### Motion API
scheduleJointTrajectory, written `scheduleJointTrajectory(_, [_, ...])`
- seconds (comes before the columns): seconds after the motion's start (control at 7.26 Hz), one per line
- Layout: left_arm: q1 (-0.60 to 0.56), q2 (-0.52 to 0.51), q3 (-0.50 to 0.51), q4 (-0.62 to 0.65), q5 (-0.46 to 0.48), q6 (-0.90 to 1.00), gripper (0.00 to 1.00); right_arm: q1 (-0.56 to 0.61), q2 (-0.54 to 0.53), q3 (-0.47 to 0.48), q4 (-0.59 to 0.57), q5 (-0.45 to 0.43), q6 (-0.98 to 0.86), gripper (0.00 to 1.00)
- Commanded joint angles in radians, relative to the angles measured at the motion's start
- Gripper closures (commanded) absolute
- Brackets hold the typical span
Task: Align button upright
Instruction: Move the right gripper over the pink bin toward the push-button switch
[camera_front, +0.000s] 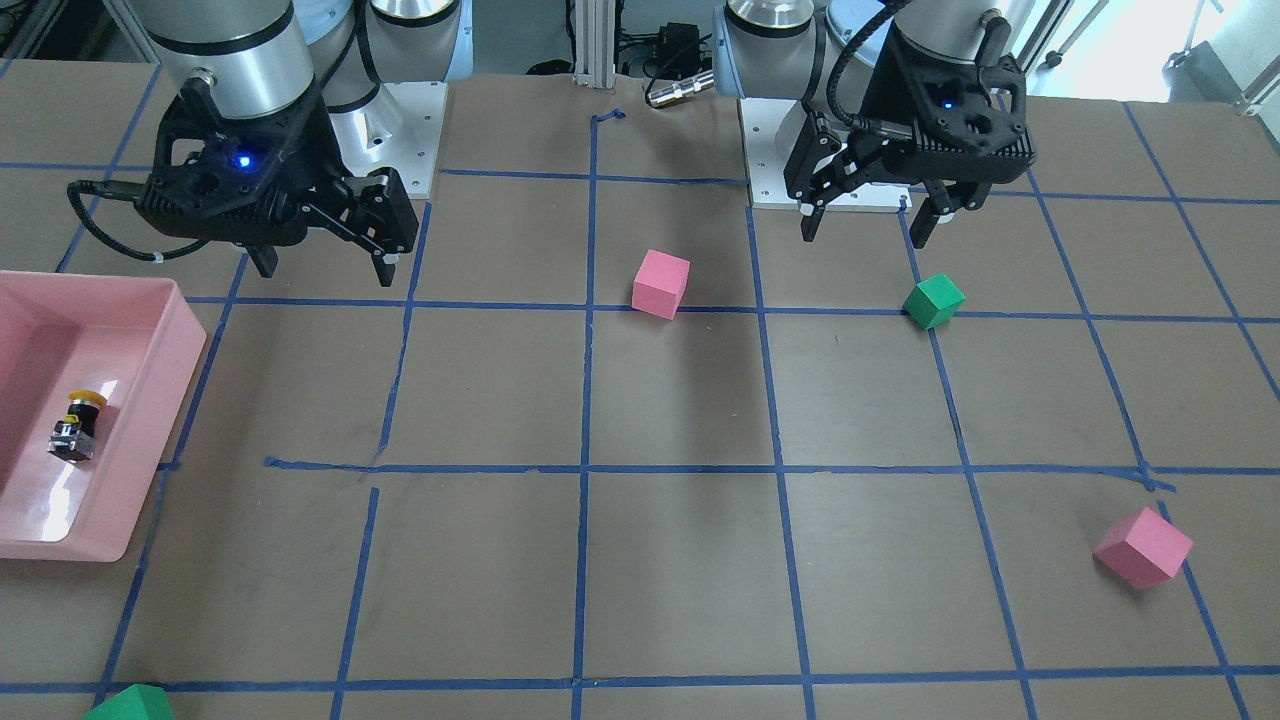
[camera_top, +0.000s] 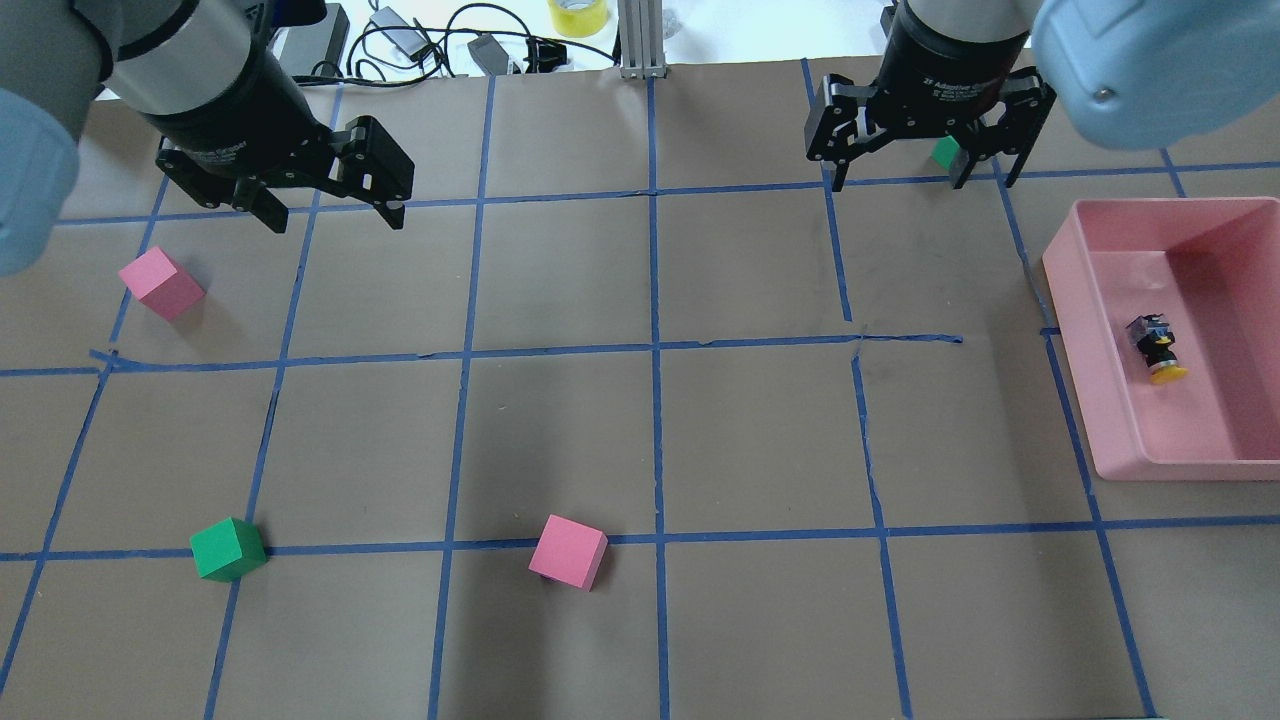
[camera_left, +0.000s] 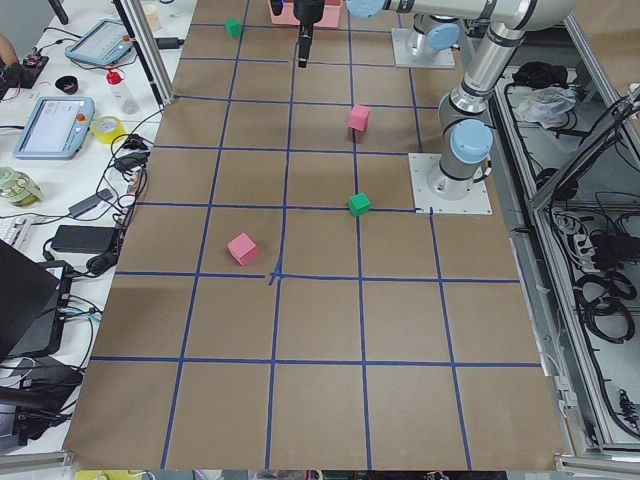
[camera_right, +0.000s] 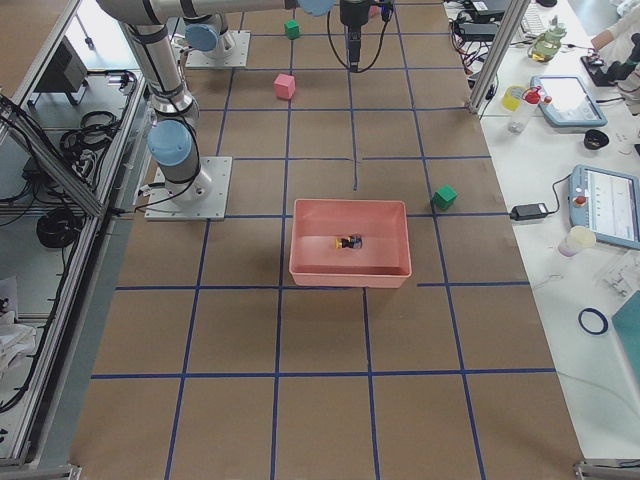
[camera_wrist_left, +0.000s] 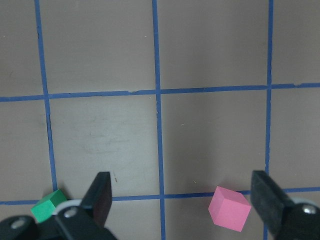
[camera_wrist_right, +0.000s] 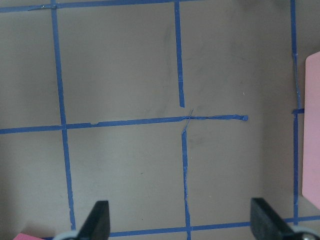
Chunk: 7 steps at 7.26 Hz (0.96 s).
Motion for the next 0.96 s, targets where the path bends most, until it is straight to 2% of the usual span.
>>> scheduleJointTrajectory(0.0, [0.001,0.000,0.000,0.000,0.000,0.000,0.00,-0.001,0.002,0.005,-0.009,0.000,-0.002,0.00])
scheduleJointTrajectory(0.41, [0.001,-0.001,0.000,0.000,0.000,0.000,0.00,-0.009,0.002,0.003,-0.015,0.000,-0.010,0.00])
scheduleJointTrajectory(0.83, [0.001,0.000,0.000,0.000,0.000,0.000,0.00,-0.078,0.003,0.005,-0.015,0.012,-0.061,0.00])
